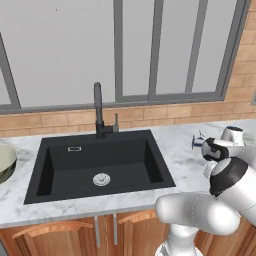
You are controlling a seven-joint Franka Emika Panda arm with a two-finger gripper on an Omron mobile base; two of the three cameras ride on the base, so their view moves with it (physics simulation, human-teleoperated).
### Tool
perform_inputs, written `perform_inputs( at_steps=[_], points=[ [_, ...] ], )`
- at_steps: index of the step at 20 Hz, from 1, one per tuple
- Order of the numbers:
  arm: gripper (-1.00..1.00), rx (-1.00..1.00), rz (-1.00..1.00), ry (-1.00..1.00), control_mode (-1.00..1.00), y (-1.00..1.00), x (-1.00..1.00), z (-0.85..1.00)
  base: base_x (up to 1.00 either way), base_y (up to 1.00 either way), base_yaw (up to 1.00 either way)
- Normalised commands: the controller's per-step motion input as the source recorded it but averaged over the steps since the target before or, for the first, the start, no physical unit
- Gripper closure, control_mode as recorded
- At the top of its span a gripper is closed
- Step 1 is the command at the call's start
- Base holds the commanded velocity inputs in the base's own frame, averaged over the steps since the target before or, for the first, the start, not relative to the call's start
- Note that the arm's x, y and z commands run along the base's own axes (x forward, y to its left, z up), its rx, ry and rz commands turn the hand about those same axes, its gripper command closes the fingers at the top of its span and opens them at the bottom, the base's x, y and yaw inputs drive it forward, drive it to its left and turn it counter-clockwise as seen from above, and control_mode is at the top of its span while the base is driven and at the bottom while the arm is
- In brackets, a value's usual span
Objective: Gather the eggs and milk located in the vicinity of the sink area and place them right next to the bowl.
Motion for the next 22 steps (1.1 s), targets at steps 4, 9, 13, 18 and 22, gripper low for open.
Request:
perform_inputs(
  at_steps=[4,9,13,18,22],
  points=[
    [-1.0,0.0,0.0,0.0,-1.0,0.0,-0.04,-0.14,0.0,0.0,0.0],
    [1.0,0.0,0.0,0.0,-1.0,0.0,0.0,0.0,0.0,0.0,0.0],
    [1.0,0.0,0.0,0.0,-1.0,0.0,0.0,0.0,0.0,0.0,0.0],
    [1.0,0.0,-0.03,0.03,-1.0,0.01,0.0,0.28,0.0,0.0,0.0],
    [1.0,0.0,-0.21,0.01,-1.0,0.31,0.01,0.89,0.0,0.0,0.0]
  ],
)
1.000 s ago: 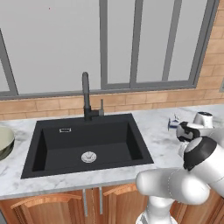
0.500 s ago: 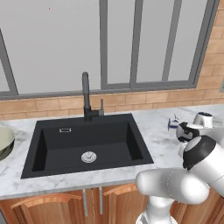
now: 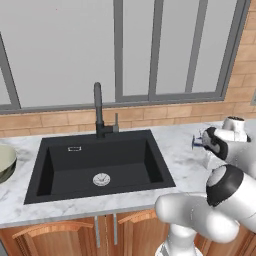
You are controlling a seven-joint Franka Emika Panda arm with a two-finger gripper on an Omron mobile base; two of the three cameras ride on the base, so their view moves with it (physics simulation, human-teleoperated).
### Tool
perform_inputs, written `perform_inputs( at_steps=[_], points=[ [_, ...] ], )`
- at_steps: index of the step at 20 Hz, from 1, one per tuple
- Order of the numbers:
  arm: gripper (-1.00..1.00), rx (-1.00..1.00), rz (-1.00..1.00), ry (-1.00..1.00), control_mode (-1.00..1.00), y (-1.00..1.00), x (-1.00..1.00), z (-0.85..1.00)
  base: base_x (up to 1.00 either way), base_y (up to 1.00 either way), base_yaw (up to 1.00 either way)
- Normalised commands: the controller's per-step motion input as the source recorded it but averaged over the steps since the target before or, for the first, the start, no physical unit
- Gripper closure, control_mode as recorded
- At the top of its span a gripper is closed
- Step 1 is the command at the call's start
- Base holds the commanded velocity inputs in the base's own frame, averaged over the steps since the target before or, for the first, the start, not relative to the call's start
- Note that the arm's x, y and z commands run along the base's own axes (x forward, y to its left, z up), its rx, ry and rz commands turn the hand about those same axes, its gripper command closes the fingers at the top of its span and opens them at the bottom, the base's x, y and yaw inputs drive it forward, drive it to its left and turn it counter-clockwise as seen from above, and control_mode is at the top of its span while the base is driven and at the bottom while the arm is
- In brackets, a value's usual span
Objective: Gather the eggs and milk located in the vicinity of the sink area and place them right next to the bowl.
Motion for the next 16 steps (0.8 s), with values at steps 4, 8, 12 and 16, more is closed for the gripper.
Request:
perform_inputs(
  at_steps=[4,8,12,16],
  points=[
    [1.0,0.0,-0.3,0.0,-1.0,0.75,0.1,1.0,0.0,0.0,0.0],
    [1.0,0.0,-0.31,0.0,-1.0,0.92,0.18,0.81,0.0,0.0,0.0],
    [1.0,0.0,-0.33,0.0,-1.0,0.98,0.08,0.7,0.0,0.0,0.0],
    [1.0,0.0,-0.31,0.0,-1.0,1.0,0.0,0.61,0.0,0.0,0.0]
  ],
)
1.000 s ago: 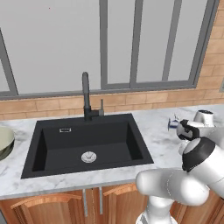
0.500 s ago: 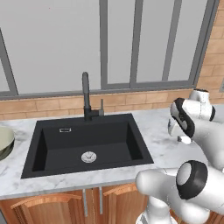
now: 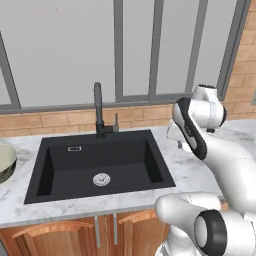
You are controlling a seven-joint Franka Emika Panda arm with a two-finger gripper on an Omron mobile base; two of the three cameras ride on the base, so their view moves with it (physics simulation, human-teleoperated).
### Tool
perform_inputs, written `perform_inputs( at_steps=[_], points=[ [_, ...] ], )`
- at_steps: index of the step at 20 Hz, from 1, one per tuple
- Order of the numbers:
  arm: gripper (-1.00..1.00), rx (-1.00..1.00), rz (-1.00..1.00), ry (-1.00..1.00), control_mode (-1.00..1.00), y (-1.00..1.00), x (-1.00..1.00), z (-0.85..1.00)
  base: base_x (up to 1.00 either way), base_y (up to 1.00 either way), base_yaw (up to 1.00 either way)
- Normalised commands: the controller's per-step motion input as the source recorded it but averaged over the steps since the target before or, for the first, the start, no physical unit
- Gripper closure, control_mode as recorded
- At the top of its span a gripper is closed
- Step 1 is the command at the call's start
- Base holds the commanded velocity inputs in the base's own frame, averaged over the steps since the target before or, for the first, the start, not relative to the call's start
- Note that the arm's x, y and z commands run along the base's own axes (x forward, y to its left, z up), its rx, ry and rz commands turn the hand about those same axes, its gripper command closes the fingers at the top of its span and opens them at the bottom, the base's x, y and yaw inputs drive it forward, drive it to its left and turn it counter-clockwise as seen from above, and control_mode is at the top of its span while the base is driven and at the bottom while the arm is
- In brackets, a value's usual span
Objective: Gather the eggs and milk located in the vicinity of the sink area and place them right next to the bowl.
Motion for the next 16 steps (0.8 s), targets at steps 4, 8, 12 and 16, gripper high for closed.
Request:
perform_inputs(
  at_steps=[4,8,12,16],
  points=[
    [1.0,0.0,-0.29,0.0,-1.0,0.87,0.0,0.23,0.0,0.0,0.0],
    [1.0,0.0,-0.03,0.0,-1.0,0.33,-0.04,-0.12,0.0,0.0,0.0],
    [1.0,-0.05,0.0,-0.05,-1.0,0.31,-0.06,-0.22,0.0,0.0,0.0],
    [1.0,-0.01,0.0,-0.01,-1.0,0.1,-0.03,0.03,0.0,0.0,0.0]
  ],
)
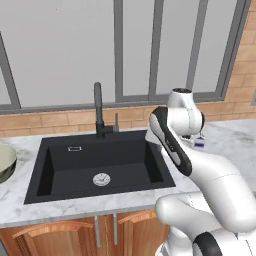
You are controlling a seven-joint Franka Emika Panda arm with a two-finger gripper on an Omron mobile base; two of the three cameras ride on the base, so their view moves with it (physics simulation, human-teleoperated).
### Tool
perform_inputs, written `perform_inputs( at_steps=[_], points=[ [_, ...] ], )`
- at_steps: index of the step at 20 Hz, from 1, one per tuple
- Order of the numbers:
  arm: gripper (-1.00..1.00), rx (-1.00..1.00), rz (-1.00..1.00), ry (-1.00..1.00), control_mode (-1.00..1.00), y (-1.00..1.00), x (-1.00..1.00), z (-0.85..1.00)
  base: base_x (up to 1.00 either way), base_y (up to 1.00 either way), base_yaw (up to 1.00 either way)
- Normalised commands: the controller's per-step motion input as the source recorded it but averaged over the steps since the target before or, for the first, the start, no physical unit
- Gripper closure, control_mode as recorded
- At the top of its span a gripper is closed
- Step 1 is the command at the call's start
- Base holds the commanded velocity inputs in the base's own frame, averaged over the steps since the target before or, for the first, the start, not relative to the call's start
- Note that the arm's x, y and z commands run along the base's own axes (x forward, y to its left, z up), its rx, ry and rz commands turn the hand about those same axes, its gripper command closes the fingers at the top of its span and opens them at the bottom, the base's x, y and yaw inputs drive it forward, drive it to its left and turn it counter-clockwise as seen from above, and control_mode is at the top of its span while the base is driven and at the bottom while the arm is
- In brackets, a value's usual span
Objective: Gather the eggs and milk located in the vicinity of the sink area and place them right next to the bowl.
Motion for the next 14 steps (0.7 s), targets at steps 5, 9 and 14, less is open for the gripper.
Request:
perform_inputs(
  at_steps=[5,9,14],
  points=[
    [1.0,0.0,0.0,0.0,-1.0,0.0,0.0,0.0,0.0,0.0,0.0],
    [1.0,0.0,0.0,0.0,1.0,0.0,0.0,0.0,-0.27,0.29,0.02],
    [1.0,0.0,0.0,0.0,1.0,0.0,0.0,0.0,-0.49,1.0,0.15]
  ],
)
